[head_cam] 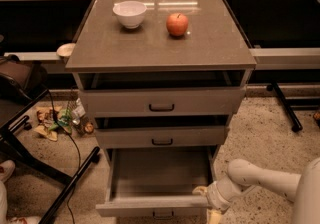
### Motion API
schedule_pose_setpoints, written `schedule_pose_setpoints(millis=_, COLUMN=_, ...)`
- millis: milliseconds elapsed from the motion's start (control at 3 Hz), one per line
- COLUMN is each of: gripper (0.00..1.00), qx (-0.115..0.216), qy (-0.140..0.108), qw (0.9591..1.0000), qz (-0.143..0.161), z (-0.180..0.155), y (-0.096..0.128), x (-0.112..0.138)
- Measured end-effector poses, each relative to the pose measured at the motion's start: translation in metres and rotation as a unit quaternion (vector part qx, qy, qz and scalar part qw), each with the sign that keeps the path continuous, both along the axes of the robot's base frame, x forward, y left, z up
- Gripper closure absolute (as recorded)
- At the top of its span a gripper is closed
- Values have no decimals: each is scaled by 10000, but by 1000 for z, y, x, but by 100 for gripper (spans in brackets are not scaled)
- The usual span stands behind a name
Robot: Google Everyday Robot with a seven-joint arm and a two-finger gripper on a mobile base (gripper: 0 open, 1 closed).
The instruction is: Close bottom drawer
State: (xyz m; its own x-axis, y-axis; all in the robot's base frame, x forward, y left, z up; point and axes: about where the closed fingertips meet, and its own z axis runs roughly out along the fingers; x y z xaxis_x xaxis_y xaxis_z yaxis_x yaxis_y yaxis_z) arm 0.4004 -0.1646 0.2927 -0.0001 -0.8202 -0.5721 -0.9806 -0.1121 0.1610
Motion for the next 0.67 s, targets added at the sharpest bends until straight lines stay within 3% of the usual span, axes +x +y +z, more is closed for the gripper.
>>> schedule_pose_setpoints(millis=333, gripper=48, qx=103, qy=86, qw=9999, qz=-81, z=-53, y=-11, x=-12)
schedule_pose_setpoints(millis=667, gripper=71, qx=121, qy=122, qw=9997, qz=-166, z=-77, y=-17, x=-17)
